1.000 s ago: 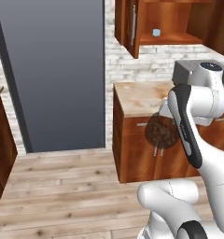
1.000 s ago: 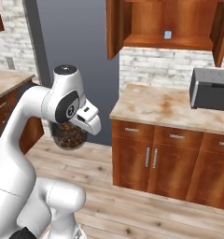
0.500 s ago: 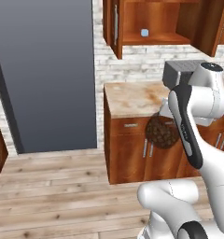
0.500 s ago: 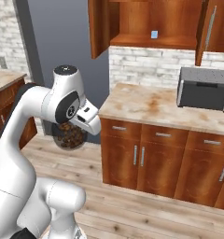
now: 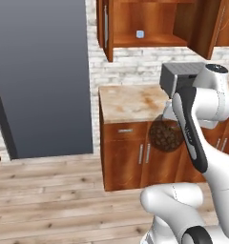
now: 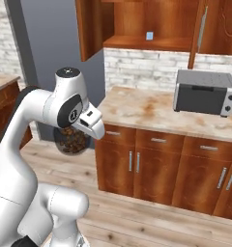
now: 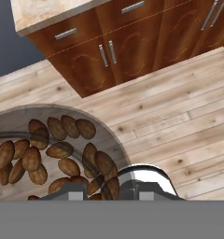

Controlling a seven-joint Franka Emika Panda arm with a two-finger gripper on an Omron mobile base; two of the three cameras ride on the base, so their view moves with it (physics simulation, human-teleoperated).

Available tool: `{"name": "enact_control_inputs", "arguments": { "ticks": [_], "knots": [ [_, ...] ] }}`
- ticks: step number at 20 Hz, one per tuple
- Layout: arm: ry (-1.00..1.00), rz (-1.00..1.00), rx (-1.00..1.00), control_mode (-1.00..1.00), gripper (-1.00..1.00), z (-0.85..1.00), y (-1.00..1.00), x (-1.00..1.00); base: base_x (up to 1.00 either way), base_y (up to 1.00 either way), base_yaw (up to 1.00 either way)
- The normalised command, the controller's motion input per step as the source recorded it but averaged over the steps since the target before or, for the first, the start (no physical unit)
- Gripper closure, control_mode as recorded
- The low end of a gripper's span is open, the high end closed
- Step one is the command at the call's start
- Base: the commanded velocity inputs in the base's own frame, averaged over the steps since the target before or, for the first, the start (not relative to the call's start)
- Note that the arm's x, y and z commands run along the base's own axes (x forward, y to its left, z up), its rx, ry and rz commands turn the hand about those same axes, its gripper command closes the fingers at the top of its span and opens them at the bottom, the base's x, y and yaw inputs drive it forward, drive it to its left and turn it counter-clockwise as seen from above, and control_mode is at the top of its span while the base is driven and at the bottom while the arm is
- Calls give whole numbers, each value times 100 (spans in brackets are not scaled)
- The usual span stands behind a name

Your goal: Pick the jar and candle from the dining table and place them in the open cabinet. Close the cabinet after placing the objects.

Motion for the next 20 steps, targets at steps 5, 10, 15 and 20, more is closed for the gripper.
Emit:
{"name": "enact_control_inputs", "arguments": {
  "ticks": [5,10,15,20],
  "knots": [
    [0,0,0,100,100,0,0,0,31,-41,0],
    [0,0,0,100,100,0,0,0,37,-36,0],
    [0,0,0,100,100,0,0,0,43,-31,0],
    [0,0,0,100,100,0,0,0,53,-20,0]
  ]
}}
